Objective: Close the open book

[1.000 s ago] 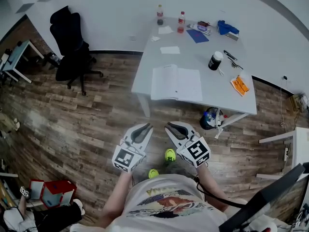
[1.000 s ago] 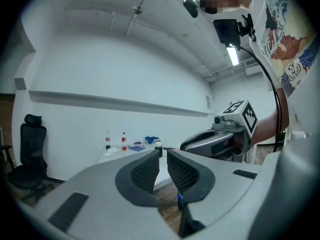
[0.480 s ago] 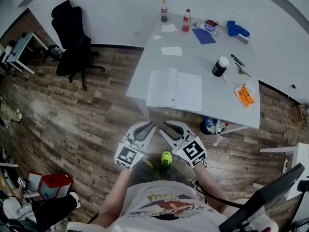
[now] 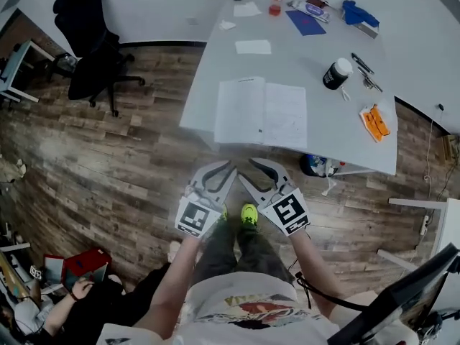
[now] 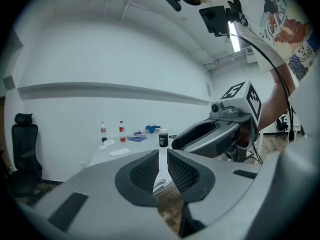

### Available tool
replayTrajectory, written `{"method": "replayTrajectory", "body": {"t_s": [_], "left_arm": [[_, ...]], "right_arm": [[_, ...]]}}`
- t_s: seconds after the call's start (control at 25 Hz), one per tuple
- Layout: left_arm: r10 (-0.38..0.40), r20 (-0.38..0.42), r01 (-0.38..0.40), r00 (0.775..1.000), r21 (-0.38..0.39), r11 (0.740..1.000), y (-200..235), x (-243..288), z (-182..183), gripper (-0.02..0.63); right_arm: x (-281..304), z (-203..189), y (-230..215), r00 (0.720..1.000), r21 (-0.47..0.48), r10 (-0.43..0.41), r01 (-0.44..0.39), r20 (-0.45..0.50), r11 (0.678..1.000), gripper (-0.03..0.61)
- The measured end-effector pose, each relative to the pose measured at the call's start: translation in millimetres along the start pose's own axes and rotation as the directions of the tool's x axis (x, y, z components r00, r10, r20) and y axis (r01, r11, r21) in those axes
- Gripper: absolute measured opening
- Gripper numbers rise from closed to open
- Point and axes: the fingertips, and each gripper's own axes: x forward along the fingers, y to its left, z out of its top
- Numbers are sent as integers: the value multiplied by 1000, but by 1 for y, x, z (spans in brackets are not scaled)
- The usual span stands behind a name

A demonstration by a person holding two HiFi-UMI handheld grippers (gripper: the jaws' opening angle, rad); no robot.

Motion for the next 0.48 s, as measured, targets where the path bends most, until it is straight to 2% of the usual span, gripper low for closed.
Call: {"method": "replayTrajectory", "body": {"t_s": [0.48], "left_arm": [[30,-28,-31,999,-23,999,45,24,-97,31]], "right_arm": [[65,-92,-42,980,-110,-141,126,-141,986,184]]}}
